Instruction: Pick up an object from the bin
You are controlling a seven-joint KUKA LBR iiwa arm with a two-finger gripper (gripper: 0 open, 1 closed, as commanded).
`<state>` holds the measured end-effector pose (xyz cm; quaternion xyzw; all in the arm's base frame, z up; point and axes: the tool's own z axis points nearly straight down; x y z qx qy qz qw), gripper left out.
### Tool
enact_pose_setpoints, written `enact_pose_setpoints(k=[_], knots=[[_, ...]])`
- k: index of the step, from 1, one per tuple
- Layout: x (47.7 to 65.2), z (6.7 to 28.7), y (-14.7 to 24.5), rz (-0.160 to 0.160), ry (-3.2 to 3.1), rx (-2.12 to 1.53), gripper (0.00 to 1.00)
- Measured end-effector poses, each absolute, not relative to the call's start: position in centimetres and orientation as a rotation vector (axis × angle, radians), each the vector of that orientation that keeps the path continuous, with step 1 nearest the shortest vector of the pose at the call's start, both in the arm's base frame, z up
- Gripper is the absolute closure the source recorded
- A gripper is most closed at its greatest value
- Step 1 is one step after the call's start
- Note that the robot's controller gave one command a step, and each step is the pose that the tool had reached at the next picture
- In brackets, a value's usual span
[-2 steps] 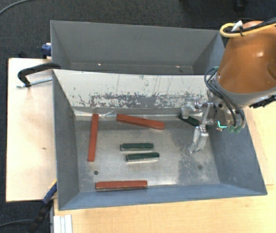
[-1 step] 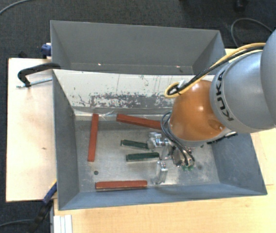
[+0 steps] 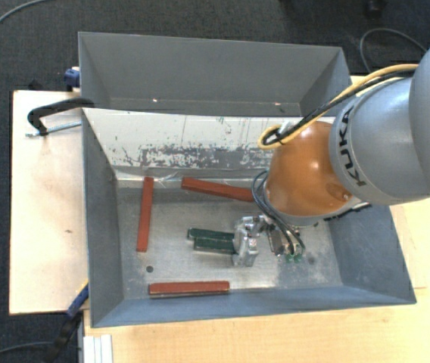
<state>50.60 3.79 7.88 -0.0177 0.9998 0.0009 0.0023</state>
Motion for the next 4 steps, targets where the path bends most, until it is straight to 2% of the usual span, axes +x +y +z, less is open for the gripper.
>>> enact_pose_setpoints(k=[1, 2, 3, 4], knots=[[50.5, 7.8, 3.8, 0.002, 3.139, -0.056, 0.0], [56.2, 7.2, 7.8, 0.003, 3.094, -0.492, 0.0], [56.5, 7.6, 7.8, 0.004, 3.085, -0.486, 1.0], [56.1, 7.2, 7.7, 0.002, 3.097, -0.489, 0.0]])
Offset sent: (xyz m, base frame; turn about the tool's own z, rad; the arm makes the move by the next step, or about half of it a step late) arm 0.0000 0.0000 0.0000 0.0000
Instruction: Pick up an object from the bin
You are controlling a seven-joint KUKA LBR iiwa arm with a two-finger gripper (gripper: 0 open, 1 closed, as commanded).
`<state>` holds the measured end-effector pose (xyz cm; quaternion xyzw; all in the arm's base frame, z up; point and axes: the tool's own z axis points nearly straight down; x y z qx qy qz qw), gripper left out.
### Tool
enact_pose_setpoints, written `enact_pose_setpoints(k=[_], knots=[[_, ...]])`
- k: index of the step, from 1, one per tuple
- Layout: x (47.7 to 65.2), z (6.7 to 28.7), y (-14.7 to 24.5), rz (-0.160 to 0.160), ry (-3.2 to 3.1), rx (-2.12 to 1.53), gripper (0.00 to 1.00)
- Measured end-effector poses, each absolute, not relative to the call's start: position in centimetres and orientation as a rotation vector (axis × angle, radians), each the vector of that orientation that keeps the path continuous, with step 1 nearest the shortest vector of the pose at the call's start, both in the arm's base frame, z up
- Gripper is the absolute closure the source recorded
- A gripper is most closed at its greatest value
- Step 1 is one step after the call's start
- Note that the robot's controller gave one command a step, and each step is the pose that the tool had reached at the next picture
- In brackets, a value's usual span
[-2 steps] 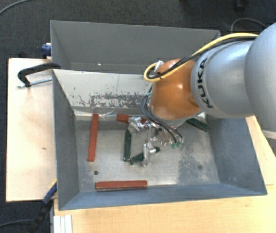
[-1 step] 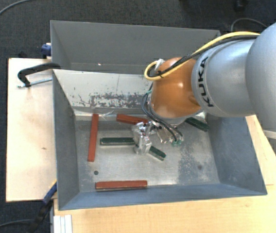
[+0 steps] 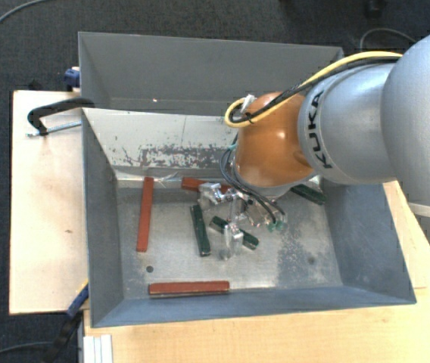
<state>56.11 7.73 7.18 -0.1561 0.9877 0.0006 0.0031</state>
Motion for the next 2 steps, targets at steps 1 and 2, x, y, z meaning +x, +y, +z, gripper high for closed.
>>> enact_pose_setpoints(k=[1, 2], knots=[[56.7, 7.1, 1.8, -0.003, 3.045, -0.751, 0.0], [55.5, 7.1, 2.9, 0.003, 3.099, -0.506, 0.0]])
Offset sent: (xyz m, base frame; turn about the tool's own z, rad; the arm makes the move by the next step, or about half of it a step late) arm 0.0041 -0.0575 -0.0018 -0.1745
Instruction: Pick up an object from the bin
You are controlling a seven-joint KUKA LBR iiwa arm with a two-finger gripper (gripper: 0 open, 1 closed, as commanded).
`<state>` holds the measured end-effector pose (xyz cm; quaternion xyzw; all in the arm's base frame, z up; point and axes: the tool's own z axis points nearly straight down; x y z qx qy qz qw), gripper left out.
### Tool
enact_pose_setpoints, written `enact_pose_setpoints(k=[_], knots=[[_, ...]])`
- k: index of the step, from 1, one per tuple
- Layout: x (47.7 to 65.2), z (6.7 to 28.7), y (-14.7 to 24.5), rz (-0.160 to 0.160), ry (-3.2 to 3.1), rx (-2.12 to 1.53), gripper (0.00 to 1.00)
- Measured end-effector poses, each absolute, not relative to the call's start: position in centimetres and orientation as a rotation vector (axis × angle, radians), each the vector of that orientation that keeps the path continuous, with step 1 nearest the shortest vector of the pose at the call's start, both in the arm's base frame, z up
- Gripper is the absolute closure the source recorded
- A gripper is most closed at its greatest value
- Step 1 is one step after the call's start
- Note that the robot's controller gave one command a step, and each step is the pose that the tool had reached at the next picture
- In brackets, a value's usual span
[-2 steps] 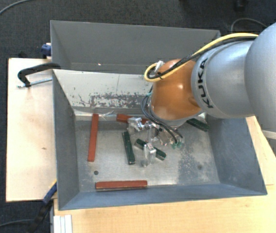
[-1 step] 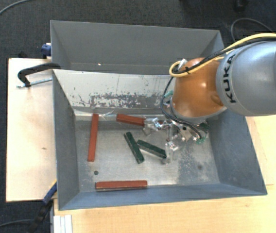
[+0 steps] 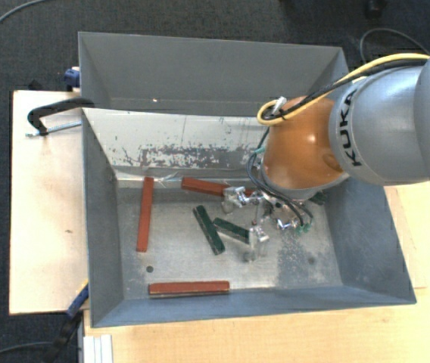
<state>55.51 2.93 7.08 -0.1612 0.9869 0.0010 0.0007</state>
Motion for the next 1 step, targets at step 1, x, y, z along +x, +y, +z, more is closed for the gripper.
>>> enact_pose_setpoints(k=[1], knots=[[55.52, 7.08, 2.88, 0.002, 3.099, -0.505, 1.0]])
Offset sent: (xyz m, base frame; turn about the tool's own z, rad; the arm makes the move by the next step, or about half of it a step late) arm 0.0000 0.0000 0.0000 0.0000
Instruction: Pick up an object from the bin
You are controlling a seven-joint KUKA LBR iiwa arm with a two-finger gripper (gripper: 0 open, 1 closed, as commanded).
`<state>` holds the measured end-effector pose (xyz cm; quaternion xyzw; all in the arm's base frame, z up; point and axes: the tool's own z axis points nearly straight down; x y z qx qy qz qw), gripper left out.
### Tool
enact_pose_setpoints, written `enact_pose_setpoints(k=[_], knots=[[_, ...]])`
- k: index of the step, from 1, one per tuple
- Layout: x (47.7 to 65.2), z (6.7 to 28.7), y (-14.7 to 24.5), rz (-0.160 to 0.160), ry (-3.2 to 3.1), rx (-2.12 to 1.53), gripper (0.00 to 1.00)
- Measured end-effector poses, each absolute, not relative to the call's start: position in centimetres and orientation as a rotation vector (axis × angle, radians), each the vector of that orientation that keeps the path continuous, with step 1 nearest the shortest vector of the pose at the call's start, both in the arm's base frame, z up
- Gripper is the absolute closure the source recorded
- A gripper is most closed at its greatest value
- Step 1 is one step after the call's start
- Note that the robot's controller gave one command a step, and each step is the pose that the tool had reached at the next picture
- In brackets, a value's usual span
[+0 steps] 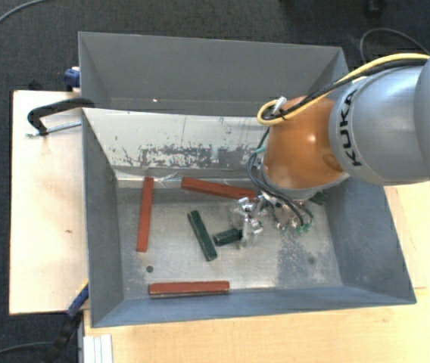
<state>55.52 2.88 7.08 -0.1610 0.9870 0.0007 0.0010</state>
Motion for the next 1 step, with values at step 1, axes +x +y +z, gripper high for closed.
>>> enact_pose_setpoints(k=[1], knots=[[59.81, 21.81, -1.25, -0.006, 2.956, -1.022, 1.0]])
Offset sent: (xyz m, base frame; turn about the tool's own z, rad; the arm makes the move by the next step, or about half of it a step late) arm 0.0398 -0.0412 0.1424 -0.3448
